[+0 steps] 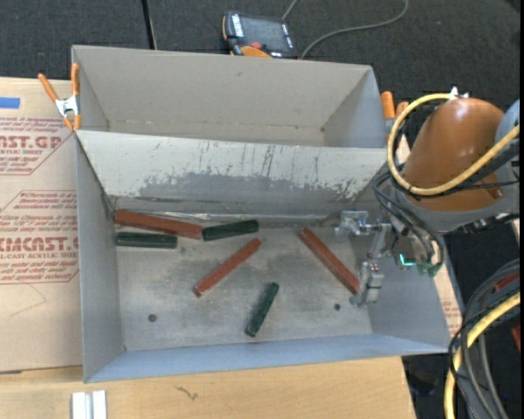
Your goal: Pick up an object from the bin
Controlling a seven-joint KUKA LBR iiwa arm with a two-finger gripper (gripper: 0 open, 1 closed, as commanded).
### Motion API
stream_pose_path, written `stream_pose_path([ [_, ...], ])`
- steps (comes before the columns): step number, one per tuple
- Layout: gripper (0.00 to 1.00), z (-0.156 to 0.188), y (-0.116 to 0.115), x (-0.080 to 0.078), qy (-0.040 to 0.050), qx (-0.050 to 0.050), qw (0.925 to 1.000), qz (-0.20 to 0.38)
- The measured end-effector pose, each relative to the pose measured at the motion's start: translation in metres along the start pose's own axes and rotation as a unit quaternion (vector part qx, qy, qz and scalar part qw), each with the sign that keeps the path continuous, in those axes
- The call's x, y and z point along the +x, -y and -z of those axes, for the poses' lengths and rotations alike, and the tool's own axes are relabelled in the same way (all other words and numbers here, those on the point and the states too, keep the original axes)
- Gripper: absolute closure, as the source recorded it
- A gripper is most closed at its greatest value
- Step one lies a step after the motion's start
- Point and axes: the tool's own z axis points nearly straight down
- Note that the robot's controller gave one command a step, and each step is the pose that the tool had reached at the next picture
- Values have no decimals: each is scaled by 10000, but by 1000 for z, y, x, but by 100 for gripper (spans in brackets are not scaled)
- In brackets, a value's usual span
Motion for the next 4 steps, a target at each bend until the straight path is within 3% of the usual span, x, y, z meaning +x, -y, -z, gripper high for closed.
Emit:
stream_pose_path([
  [1, 0, -112, -33, -35, 10, -11, 9976, -686],
  [2, 0, -122, -101, -4, 20, -10, 10000, 80],
  [3, 100, -121, -99, -5, 32, 2, 10000, 64],
  [4, 100, -2, -53, 0, 78, 16, 9993, 354],
])
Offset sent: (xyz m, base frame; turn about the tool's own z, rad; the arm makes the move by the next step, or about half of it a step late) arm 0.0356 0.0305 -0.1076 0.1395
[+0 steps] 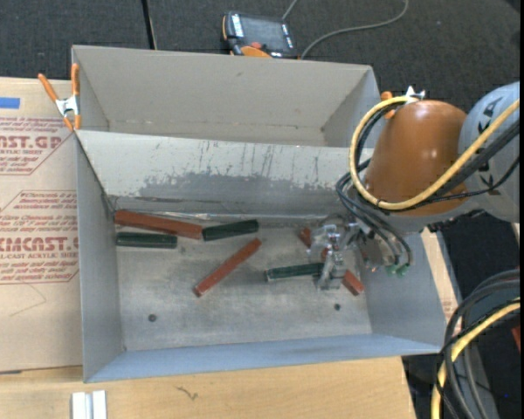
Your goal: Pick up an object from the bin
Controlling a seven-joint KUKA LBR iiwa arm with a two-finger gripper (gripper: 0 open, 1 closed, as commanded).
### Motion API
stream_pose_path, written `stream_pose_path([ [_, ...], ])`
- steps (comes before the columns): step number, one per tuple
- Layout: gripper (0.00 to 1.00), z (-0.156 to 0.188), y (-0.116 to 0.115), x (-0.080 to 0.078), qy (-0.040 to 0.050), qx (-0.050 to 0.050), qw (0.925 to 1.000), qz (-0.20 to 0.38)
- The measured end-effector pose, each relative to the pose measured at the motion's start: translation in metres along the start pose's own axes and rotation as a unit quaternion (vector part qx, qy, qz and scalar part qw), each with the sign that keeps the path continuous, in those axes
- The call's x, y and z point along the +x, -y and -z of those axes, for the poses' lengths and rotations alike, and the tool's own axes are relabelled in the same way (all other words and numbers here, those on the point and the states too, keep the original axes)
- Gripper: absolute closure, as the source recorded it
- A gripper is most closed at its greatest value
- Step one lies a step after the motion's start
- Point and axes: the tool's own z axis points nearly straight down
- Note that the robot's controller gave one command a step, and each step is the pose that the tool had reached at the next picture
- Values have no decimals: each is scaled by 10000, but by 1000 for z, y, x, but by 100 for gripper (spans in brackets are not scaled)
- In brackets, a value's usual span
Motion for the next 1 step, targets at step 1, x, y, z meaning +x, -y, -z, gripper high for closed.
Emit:
stream_pose_path([
  [1, 100, 102, 8, -20, 0, -8, 9878, 1555],
])
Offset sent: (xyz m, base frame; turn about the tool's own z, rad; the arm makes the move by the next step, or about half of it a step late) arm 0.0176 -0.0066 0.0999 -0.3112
